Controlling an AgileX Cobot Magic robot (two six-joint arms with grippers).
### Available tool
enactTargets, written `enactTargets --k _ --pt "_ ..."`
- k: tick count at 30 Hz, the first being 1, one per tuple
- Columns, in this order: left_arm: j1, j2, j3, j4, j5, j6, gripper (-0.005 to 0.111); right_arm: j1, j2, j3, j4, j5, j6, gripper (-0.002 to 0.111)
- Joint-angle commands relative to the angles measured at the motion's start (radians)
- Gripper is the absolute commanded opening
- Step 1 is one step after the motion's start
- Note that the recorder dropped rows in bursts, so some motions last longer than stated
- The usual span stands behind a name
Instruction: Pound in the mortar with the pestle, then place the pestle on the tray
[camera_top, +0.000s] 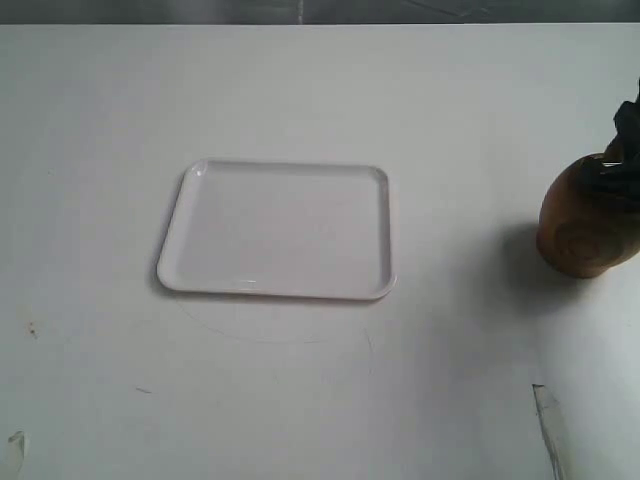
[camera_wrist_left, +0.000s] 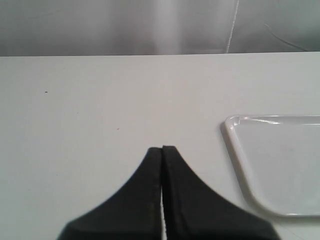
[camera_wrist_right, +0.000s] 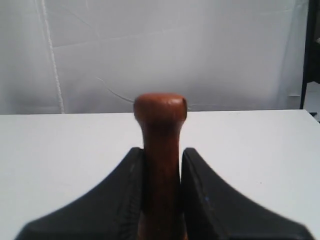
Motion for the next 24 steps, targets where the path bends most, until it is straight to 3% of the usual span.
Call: enactTargets --k 1,5,15,24 --pt "-0.008 -0.001 0.001 -0.007 -0.003 -0.008 0.000 -0.002 0.106 0.019 -0.013 0.023 0.017 0.000" --pt "-0.008 -0.001 0.001 -0.007 -0.003 -0.008 0.000 -0.002 0.055 0.019 0.003 0.023 -0.017 0.000" --pt "-0.008 -0.001 0.001 -0.007 -0.003 -0.008 0.000 -0.002 -0.378 0.019 -0.013 0.070 -0.021 0.000" --pt "-0.008 -0.001 0.001 -0.007 -0.003 -0.008 0.000 -0.002 -0.276 0.019 0.023 0.056 -0.049 0.000"
